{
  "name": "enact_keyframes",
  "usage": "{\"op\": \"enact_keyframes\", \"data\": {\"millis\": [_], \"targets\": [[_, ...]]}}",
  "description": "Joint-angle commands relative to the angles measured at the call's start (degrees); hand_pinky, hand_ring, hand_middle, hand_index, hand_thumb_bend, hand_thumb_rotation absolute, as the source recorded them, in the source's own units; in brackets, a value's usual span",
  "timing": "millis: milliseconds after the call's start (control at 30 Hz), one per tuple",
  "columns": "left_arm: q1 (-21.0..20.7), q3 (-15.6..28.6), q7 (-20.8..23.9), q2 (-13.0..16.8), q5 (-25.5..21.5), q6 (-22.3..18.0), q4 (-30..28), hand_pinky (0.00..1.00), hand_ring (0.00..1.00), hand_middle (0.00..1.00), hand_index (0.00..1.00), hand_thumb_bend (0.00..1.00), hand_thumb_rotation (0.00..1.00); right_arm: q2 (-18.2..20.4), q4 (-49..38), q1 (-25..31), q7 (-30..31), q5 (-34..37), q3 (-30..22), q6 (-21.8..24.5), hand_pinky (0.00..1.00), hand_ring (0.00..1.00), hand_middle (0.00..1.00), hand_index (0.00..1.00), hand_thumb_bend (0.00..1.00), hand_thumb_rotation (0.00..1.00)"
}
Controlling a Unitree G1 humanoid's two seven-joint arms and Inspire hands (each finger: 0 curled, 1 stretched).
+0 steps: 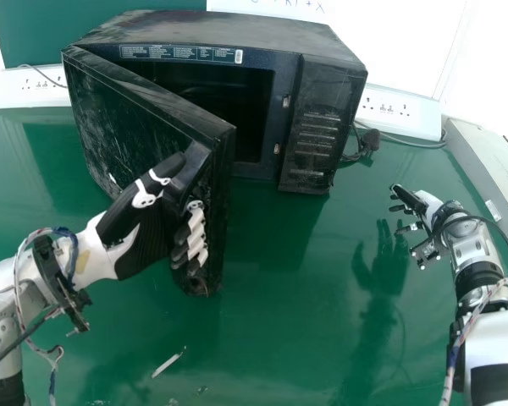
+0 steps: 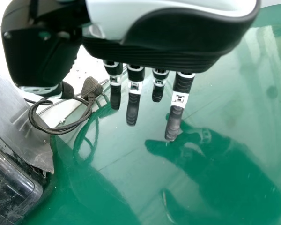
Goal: Open the door of oven
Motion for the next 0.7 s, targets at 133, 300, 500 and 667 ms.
{"op": "enact_keyframes", "data": {"millis": [133,300,500,667], "targets": [[-0.38,8.61,-1.47,-3.18,-14.06,-0.43,-0.32,0.0,0.03,0.08,0.15,0.87,0.61,1.56,2.68,3.89,1.88,-0.66,0.73,1.71,0.63,0.74,0.81,0.9,0.56,0.68],[-0.64,10.96,-5.09,-2.07,-16.2,-2.69,0.88,0.0,0.04,0.1,0.21,0.79,0.57,1.61,2.68,3.86,1.47,-0.72,0.76,1.87,0.61,0.73,0.79,0.9,0.57,0.66],[-4.47,9.61,-18.57,5.71,-21.16,6.25,10.93,0.04,0.09,0.16,0.44,0.54,0.11,1.58,2.65,4.11,1.57,-0.55,0.62,1.42,0.65,0.75,0.8,0.89,0.57,0.65],[-0.64,10.42,-20.11,8.19,-15.18,-4.23,6.68,0.08,0.14,0.19,0.47,0.51,0.08,1.51,2.74,4.02,1.51,-0.48,0.53,1.82,0.65,0.74,0.79,0.89,0.57,0.66]]}}
